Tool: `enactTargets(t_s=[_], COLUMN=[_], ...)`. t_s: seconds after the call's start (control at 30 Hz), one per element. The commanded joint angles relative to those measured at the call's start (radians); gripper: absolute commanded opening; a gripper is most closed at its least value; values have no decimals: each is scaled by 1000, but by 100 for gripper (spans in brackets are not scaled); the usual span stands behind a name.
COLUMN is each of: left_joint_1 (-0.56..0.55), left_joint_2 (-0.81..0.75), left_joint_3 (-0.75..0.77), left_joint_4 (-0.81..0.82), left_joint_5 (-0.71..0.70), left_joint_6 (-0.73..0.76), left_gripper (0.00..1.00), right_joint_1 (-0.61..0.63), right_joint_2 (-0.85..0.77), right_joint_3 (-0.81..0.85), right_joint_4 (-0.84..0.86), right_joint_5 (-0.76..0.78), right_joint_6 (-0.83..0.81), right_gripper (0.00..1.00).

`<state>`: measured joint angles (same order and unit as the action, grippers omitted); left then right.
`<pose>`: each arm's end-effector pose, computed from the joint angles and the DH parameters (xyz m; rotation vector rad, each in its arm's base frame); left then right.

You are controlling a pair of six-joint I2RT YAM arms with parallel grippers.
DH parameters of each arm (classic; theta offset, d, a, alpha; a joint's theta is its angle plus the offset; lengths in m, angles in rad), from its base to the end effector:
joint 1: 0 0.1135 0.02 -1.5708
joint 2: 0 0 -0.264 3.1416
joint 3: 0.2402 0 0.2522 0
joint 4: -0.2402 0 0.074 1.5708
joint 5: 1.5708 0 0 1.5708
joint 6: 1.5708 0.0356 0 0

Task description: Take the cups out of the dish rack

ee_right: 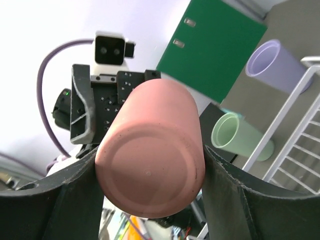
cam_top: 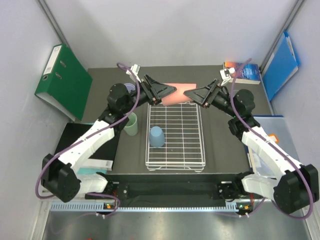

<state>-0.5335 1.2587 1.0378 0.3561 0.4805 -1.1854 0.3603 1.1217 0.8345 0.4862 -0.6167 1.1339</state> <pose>0.2462 -0.1645 0.3838 -0.0896 1.7088 -1.6928 0.2345 0.1103 0.3598 0.0256 1.6302 1.6165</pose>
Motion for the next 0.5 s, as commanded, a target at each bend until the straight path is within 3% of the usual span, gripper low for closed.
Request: enactTargets(t_s=[0.0, 0.07, 0.1, 0.13, 0.23, 0.33, 0.37, 0.43, 0.47], left_joint_1=[-29, -40, -42, -40, -37, -33, -31, -26, -25], left_joint_2=[28, 47, 47, 44, 33, 53, 67, 126, 151], left_joint_3=[15, 10, 7, 2, 37, 156, 200, 342, 391], left_joint_4=[217, 262, 264, 241, 152, -59, -198, -334, -488], left_joint_5=[128, 141, 135, 129, 96, 60, 50, -6, -35], left_joint_6=[-89, -105, -108, -103, -33, 97, 178, 254, 323], left_gripper=[69, 48, 17, 1, 0, 0, 0, 0, 0], right_joint_1=[39, 45, 45, 43, 43, 40, 39, 37, 37], right_joint_2=[42, 50, 49, 38, 10, -42, -52, -88, -94], right_joint_3=[52, 41, 37, 40, 67, 104, 124, 158, 170], right_joint_4=[173, 204, 201, 189, 30, -151, -197, -346, -404], right_joint_5=[-61, -66, -61, -60, -19, 58, 87, 193, 231], right_joint_6=[66, 90, 90, 84, -3, -106, -155, -222, -246], right_gripper=[0, 0, 0, 0, 0, 28, 48, 61, 67])
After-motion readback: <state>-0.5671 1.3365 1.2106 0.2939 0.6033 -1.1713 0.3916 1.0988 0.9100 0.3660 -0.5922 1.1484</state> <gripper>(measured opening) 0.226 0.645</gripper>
